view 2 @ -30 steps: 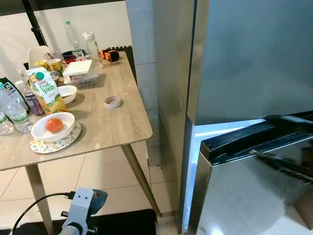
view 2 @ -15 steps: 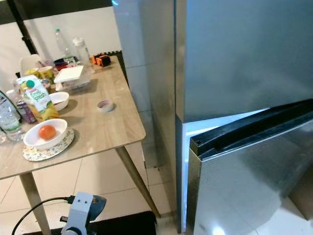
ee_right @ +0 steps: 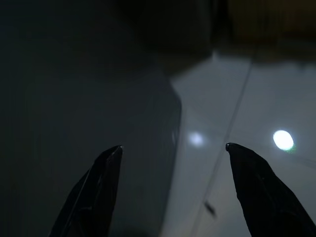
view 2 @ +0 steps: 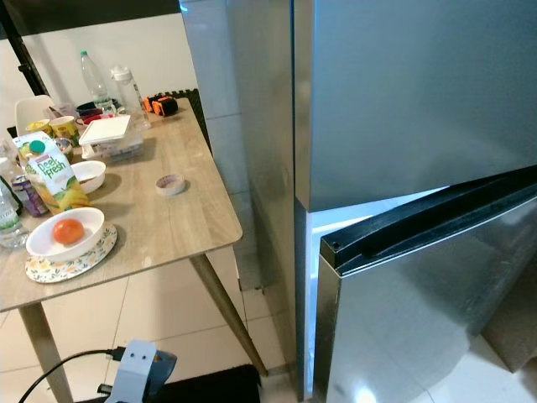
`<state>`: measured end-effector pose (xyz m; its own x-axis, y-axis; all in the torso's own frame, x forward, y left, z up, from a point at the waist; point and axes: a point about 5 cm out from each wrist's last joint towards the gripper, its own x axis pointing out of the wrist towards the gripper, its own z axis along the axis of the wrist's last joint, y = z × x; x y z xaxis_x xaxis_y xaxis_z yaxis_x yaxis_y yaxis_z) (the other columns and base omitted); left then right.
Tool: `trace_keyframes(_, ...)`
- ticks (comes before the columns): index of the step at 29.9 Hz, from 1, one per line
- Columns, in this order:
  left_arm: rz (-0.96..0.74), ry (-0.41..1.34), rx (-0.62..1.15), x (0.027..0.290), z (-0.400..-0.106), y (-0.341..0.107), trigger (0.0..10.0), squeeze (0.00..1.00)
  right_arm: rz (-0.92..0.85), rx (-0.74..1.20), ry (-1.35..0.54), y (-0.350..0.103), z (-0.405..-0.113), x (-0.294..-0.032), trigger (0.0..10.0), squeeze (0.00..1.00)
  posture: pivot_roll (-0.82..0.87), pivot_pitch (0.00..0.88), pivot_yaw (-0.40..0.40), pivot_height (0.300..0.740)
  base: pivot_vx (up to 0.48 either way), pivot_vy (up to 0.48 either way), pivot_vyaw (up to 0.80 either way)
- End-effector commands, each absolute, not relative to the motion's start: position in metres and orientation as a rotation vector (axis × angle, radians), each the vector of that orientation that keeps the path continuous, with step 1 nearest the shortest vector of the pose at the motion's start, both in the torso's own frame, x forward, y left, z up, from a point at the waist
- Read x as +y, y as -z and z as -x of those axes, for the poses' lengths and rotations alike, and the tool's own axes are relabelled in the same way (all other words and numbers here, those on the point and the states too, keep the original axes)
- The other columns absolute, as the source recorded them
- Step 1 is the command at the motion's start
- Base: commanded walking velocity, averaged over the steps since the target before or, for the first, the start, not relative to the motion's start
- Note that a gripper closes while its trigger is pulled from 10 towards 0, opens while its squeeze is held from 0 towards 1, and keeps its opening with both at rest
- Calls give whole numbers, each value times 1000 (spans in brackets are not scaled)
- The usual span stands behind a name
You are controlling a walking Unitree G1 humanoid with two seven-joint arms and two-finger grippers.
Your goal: Restocking fridge
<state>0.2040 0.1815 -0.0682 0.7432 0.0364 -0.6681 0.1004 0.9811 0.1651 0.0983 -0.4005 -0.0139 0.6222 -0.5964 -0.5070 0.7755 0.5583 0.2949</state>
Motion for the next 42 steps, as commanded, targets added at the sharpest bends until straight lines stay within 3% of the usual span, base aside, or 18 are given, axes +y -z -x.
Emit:
trace_keyframes(1, -205, -10, 765, 195, -198, 71, 10000, 0, -516, 499, 809, 32, -97, -381, 10000, 0, -246, 0, 76, 740, 0, 0, 0)
trace_keyframes(5, -193, -24, 802, 197, -189, 75, 10000, 0, -474, 700, 712, 59, -98, -344, 10000, 0, -246, 0, 76, 740, 0, 0, 0)
trace_keyframes(12, -194, -40, 870, 201, -171, 84, 10000, 0, -363, 873, 526, 78, -104, -305, 10000, 0, -226, 0, 72, 740, 0, 0, 0)
trace_keyframes(26, -198, -56, 932, 206, -153, 91, 10000, 0, -207, 972, 385, 83, -110, -291, 10000, 0, -212, 0, 56, 740, -171, 0, 0)
trace_keyframes(42, -198, -50, 924, 204, -156, 90, 10000, 0, -144, 1035, 323, 87, -105, -284, 10000, 0, -211, 0, 48, 740, -147, 0, 0)
